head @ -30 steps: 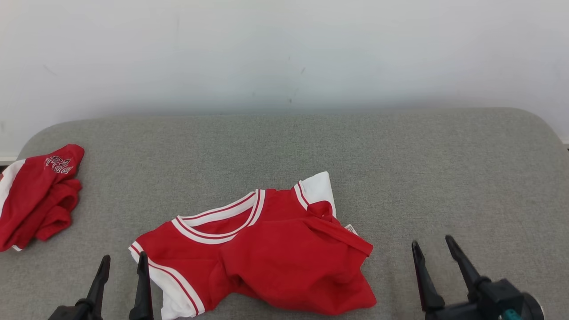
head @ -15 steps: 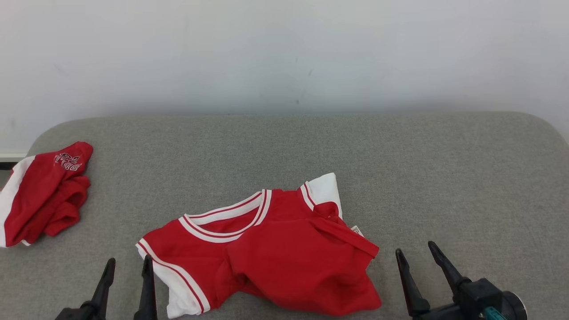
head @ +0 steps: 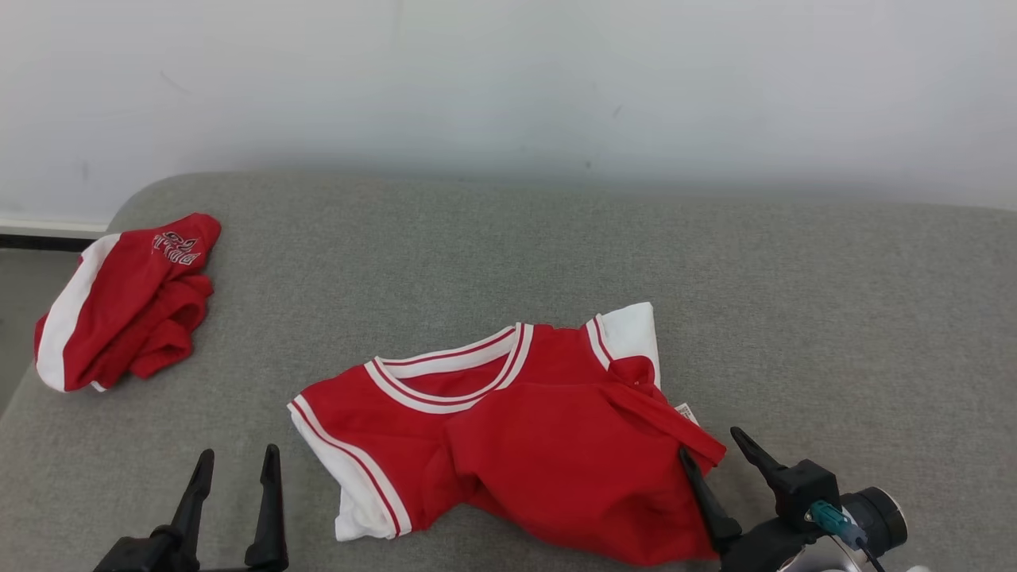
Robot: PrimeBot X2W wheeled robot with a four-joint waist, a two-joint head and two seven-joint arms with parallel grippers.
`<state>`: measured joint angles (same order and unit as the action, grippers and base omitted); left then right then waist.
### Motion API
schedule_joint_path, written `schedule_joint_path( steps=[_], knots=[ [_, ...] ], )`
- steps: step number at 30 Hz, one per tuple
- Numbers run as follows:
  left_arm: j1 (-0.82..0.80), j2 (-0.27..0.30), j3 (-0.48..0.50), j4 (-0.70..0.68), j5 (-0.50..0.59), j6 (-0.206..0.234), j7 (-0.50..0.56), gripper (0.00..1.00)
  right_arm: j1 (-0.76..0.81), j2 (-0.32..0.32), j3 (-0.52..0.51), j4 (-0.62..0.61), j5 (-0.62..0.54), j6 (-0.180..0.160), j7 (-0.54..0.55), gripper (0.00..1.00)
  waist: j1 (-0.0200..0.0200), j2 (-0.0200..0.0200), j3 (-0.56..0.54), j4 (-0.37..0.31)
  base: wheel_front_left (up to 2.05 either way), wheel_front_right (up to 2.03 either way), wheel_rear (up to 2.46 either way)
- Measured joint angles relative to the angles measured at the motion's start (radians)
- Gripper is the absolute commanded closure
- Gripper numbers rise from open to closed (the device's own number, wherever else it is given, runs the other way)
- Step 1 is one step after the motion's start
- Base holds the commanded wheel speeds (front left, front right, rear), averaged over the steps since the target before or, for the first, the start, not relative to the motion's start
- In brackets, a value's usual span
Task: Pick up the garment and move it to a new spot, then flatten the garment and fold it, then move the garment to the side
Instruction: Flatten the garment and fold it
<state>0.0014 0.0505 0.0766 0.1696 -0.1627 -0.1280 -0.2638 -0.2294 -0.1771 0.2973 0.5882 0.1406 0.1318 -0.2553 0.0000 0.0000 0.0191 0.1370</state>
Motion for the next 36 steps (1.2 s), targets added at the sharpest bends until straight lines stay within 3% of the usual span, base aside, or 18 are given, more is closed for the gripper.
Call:
schedule_joint_path(
  steps=[4, 5, 6, 10, 14, 27, 36],
  knots=[
    [-0.007, 0.0, 0.002, 0.002, -0.004, 0.0, 0.0, 0.0, -0.053, -0.007, 0.027, 0.101, 0.007, 0.0, -0.001, 0.0, 0.0, 0.0, 0.019, 0.024, 0.0, 0.0, 0.0],
    [-0.007, 0.0, 0.002, 0.002, -0.004, 0.0, 0.0, 0.0, -0.053, -0.007, 0.027, 0.101, 0.007, 0.0, -0.001, 0.68, 0.0, 0.0, 0.019, 0.024, 0.0, 0.0, 0.0],
    [-0.01, 0.0, 0.002, 0.002, -0.005, 0.0, 0.0, 0.0, -0.064, -0.006, 0.037, 0.125, 0.018, 0.0, -0.001, 1.0, 0.0, 0.0, 0.024, 0.029, 0.0, 0.0, 0.0],
    [-0.014, 0.0, 0.008, 0.002, -0.006, 0.0, 0.0, 0.0, -0.11, -0.007, 0.046, 0.158, 0.045, 0.0, -0.005, 1.0, 0.0, 0.0, 0.04, 0.04, 0.0, 0.0, 0.0],
    [-0.012, 0.0, 0.016, 0.003, -0.008, 0.0, 0.0, 0.0, -0.125, -0.025, 0.019, 0.094, 0.053, 0.0, -0.007, 1.0, 0.0, 0.0, 0.042, 0.021, 0.0, 0.0, 0.0],
    [-0.015, 0.0, 0.009, 0.003, -0.01, 0.0, 0.0, 0.0, -0.143, -0.175, -0.221, -0.058, 0.058, 0.0, -0.008, 1.0, 0.0, 0.0, 0.027, -0.06, 0.0, 0.0, 0.0],
    [0.007, 0.0, 0.0, 0.011, -0.02, 0.006, 0.0, 0.0, 0.021, -0.156, -0.336, -0.15, 0.097, 0.0, -0.008, 1.0, 0.0, 0.0, 0.005, -0.086, 0.0, 0.0, 0.0]
  ],
)
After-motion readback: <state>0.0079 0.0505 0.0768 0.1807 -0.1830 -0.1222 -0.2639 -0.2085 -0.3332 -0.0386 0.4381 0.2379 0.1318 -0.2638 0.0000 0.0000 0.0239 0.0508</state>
